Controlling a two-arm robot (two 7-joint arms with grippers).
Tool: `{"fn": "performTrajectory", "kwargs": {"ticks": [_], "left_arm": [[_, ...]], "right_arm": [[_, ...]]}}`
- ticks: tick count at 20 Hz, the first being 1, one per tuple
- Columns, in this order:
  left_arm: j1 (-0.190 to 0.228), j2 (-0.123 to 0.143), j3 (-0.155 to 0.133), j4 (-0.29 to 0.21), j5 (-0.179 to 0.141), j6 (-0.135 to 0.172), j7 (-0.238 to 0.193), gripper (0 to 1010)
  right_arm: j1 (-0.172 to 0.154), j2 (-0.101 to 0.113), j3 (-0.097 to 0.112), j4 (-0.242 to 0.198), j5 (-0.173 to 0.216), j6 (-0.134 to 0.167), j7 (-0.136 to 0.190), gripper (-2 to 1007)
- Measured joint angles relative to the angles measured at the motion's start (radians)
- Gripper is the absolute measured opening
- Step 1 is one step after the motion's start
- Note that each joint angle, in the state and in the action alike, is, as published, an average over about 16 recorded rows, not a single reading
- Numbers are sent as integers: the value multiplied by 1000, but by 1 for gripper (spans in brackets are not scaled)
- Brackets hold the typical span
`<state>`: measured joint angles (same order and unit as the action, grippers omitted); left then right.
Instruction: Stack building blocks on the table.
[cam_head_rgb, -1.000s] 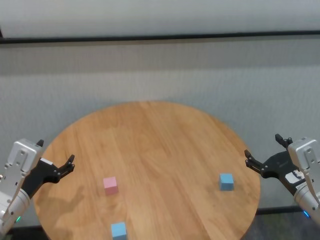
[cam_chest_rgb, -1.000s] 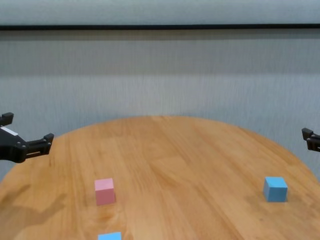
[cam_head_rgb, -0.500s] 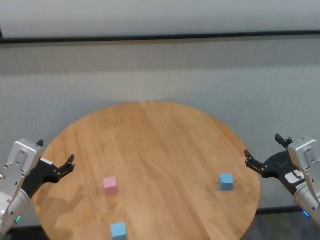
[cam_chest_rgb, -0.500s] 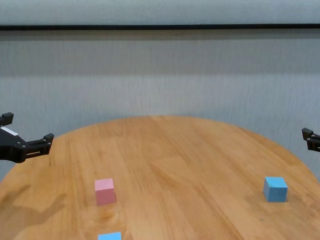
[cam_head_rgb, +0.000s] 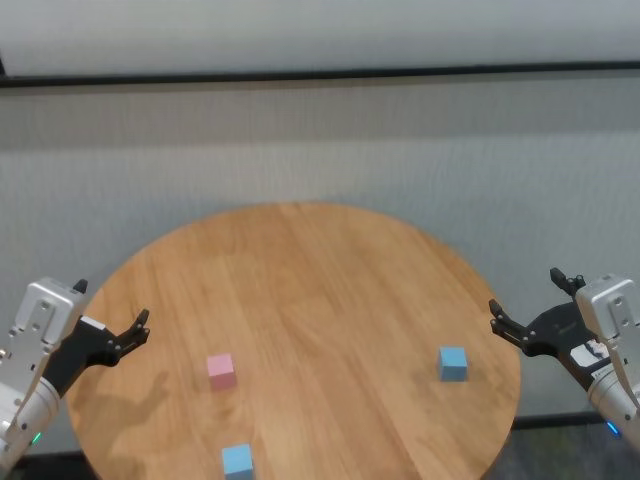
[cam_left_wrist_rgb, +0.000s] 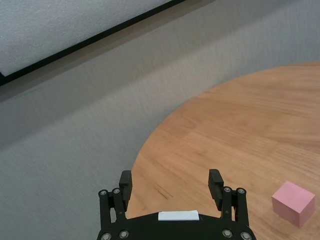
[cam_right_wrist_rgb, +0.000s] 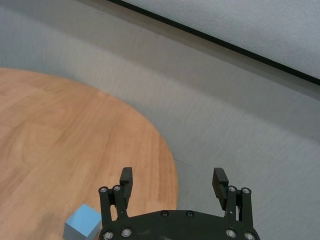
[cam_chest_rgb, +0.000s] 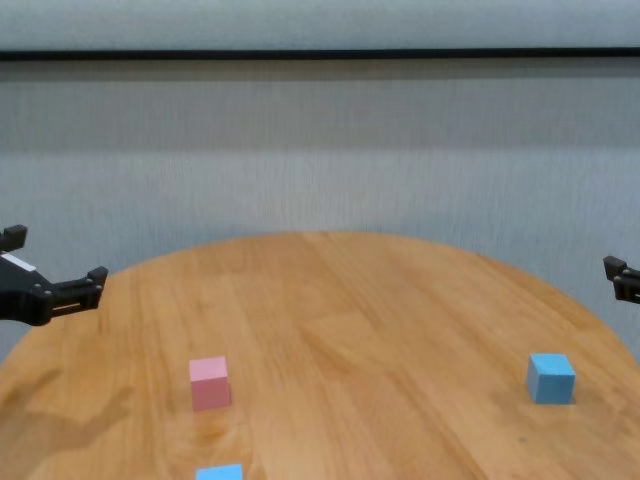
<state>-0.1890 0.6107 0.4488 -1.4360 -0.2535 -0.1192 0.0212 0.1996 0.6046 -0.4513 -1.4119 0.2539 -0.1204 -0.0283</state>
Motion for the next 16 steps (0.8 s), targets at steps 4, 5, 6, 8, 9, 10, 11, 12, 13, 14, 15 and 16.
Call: {"fn": "performTrajectory", "kwargs": {"ticks": [4,5,6,8,9,10,11,12,13,14,15,16], "left_arm": [[17,14,6,-51,19,3,-14,1002],[21,19,10,-67,27,5,-21,1002],[26,24,16,-84,35,6,-30,1002],[34,33,28,-120,51,8,-52,1002],[38,38,34,-138,59,9,-65,1002],[42,42,42,-156,66,9,-81,1002],[45,47,49,-175,73,8,-96,1002],[47,51,57,-192,79,7,-114,1002],[49,55,66,-207,85,6,-132,1002],[50,59,74,-221,89,5,-152,1002],[49,62,82,-232,92,3,-173,1002],[47,64,90,-239,92,0,-197,1002]], "right_arm": [[0,0,0,0,0,0,0,1005],[0,0,0,0,0,0,0,1005],[0,0,0,0,0,0,0,1005],[0,0,0,0,0,0,0,1005],[0,0,0,0,0,0,0,1005],[0,0,0,0,0,0,0,1005],[0,0,0,0,0,0,0,1005],[0,0,0,0,0,0,0,1005],[0,0,0,0,0,0,0,1005],[0,0,0,0,0,0,0,1005],[0,0,0,0,0,0,0,1005],[0,0,0,0,0,0,0,1005]]}}
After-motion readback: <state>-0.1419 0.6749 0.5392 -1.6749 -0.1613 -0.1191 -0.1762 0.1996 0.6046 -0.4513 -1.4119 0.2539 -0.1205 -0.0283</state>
